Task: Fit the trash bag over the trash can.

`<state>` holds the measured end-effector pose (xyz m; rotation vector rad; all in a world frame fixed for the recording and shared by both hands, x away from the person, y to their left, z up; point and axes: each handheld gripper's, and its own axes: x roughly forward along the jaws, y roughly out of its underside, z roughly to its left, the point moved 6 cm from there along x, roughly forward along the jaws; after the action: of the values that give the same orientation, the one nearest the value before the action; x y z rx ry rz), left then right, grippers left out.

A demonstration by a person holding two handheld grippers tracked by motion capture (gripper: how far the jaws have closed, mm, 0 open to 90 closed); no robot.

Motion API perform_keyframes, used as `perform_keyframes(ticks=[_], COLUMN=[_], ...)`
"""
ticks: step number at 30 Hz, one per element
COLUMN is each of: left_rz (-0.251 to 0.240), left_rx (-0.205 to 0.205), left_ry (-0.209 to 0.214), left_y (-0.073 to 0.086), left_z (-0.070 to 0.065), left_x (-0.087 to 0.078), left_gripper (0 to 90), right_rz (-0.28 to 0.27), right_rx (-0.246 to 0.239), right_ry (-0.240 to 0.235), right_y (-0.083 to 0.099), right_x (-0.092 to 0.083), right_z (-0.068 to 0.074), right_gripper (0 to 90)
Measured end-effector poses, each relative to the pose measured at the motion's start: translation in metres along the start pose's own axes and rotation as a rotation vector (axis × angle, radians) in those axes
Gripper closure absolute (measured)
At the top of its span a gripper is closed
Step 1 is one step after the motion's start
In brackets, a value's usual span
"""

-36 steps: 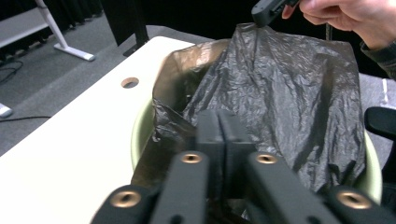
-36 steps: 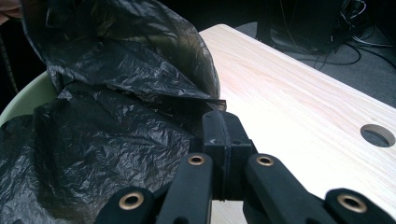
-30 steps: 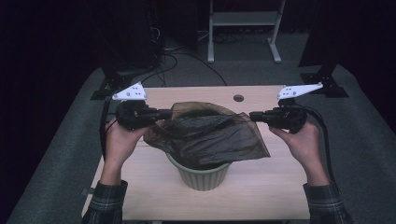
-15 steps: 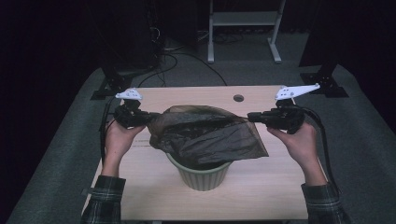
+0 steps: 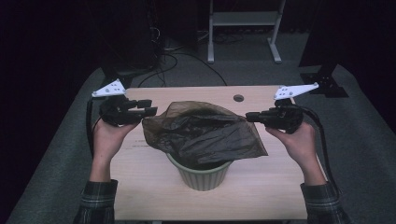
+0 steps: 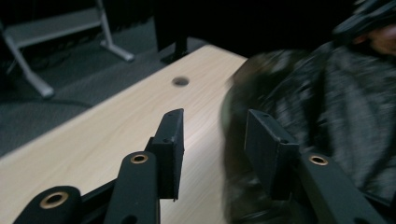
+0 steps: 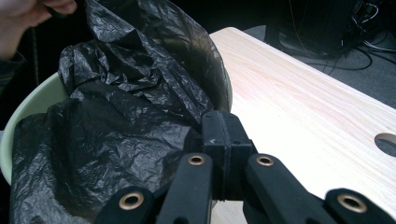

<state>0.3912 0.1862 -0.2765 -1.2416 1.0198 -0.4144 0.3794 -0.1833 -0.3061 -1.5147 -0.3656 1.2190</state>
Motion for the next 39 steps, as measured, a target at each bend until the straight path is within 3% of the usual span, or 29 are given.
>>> perform_keyframes(ticks=[4, 8, 12, 19, 28, 32, 35, 39], left_rz=[-0.027, 0.012, 0.08, 0.128, 0.175, 0.168, 0.139, 0.139], left_rx=[0.051, 0.1, 0.125, 0.094, 0.071, 0.054, 0.052, 0.074], left_ry=[0.061, 0.096, 0.1, 0.089, 0.139, 0.174, 0.19, 0.197], left_y=[-0.014, -0.018, -0.012, -0.001, 0.017, 0.02, 0.017, 0.015], left_z=[-0.021, -0.036, -0.037, -0.024, -0.018, -0.019, -0.02, -0.027], left_x=[-0.002, 0.007, 0.023, 0.034, 0.039, 0.037, 0.032, 0.031], left_gripper=[55.2, 53.6, 51.6, 50.5, 47.1, 52.4, 47.4, 40.3], right_rz=[0.001, -0.002, -0.008, -0.023, -0.025, -0.021, -0.021, -0.017], right_rx=[-0.007, -0.009, -0.012, -0.013, -0.016, -0.015, -0.015, -0.013], right_ry=[-0.004, -0.008, -0.012, -0.01, -0.017, -0.019, -0.019, -0.02], right_y=[-0.002, -0.003, -0.003, -0.005, -0.005, -0.005, -0.005, -0.005], right_x=[0.001, 0.0, -0.004, -0.013, -0.013, -0.011, -0.011, -0.01], right_z=[0.002, 0.002, 0.003, 0.001, 0.002, 0.002, 0.002, 0.002], right_gripper=[89.9, 89.9, 89.9, 89.9, 89.9, 89.9, 89.9, 89.9])
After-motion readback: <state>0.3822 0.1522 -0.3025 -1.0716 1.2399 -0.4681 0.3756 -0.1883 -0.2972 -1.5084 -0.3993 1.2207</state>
